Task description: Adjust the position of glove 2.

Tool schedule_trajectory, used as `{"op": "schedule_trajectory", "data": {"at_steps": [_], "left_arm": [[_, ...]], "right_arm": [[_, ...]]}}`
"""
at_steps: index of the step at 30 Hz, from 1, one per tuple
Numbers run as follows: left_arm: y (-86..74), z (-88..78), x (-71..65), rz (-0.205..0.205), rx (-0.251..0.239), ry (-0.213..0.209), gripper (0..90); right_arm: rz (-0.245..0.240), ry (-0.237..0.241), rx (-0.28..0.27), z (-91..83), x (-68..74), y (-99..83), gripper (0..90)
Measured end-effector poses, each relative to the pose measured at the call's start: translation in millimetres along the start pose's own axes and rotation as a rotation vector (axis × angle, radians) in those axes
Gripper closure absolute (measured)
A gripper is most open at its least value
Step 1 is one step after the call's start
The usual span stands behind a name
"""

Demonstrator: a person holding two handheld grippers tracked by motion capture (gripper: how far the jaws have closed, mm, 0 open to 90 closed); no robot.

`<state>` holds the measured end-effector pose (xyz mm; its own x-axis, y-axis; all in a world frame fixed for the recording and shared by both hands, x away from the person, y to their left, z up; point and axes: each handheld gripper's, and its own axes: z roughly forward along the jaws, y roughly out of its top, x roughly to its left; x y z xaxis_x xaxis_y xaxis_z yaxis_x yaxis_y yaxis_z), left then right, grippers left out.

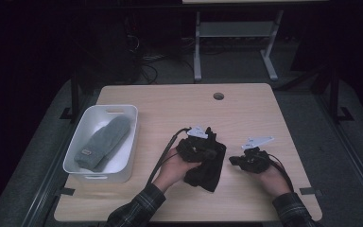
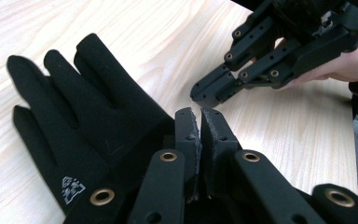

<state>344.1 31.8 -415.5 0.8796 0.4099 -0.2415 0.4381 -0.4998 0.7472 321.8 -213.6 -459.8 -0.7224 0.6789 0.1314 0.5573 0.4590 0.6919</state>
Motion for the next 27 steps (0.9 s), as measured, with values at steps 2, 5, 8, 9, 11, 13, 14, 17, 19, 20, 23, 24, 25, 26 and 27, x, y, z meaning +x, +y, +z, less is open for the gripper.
{"op": "schedule_trajectory", "data": {"at_steps": [2,5,8,9,11,13,14,17,19,20,23,24,25,26,27], "left_arm": [[1.7,0.7,-0.8,0.005,-0.008,-0.002,84.2],[3.3,-1.0,-1.3,0.015,-0.001,0.000,88.2],[1.4,-3.9,-1.4,0.025,0.017,0.016,89.4],[-0.2,-5.3,-1.2,0.028,0.023,0.021,89.4],[-4.8,-7.3,-1.5,0.026,0.027,0.021,89.4],[-10.1,-8.2,-2.1,0.025,0.033,0.018,89.4],[-12.8,-8.0,-2.5,0.024,0.035,0.022,89.4],[-21.9,-3.5,-3.0,0.023,0.059,0.015,89.4],[-28.3,2.0,-4.3,0.013,0.074,0.007,89.4],[-30.9,5.2,-5.3,0.013,0.082,0.004,89.4],[-34.9,13.5,-8.1,0.020,0.106,0.000,89.4],[-35.3,14.9,-8.5,0.020,0.107,-0.003,89.3],[-35.3,16.7,-9.5,0.020,0.110,-0.004,89.4],[-35.4,18.0,-9.6,0.028,0.116,-0.001,89.4],[-35.8,18.9,-9.8,0.032,0.120,0.001,89.4]], "right_arm": [[0.009,-0.005,-0.001,-1.8,-1.8,-0.9,86.7],[0.015,-0.009,-0.003,-4.0,-3.7,-1.5,86.7],[0.020,0.009,-0.007,-4.4,-3.5,-1.2,87.3],[0.020,0.014,-0.005,-3.9,-2.7,-1.0,87.3],[-0.002,0.019,0.000,-2.1,-1.8,-1.0,87.3],[-0.001,0.019,0.007,-0.9,0.8,-0.3,87.2],[-0.003,0.018,0.008,-0.6,1.3,-0.1,87.2],[-0.007,0.011,0.011,-0.8,1.0,-0.2,83.7],[-0.002,-0.001,0.005,-1.6,0.0,-0.7,78.8],[-0.002,-0.005,0.000,-2.0,-1.0,-1.0,77.0],[0.004,-0.017,-0.002,-2.4,-2.2,-1.8,68.4],[-0.003,-0.022,0.002,-2.0,-2.6,-2.1,64.9],[-0.004,-0.027,0.005,-1.6,-2.3,-2.4,62.4],[-0.002,-0.035,0.011,-0.8,-2.0,-2.9,60.1],[0.000,-0.038,0.017,-0.4,-1.9,-3.2,57.6]]}}
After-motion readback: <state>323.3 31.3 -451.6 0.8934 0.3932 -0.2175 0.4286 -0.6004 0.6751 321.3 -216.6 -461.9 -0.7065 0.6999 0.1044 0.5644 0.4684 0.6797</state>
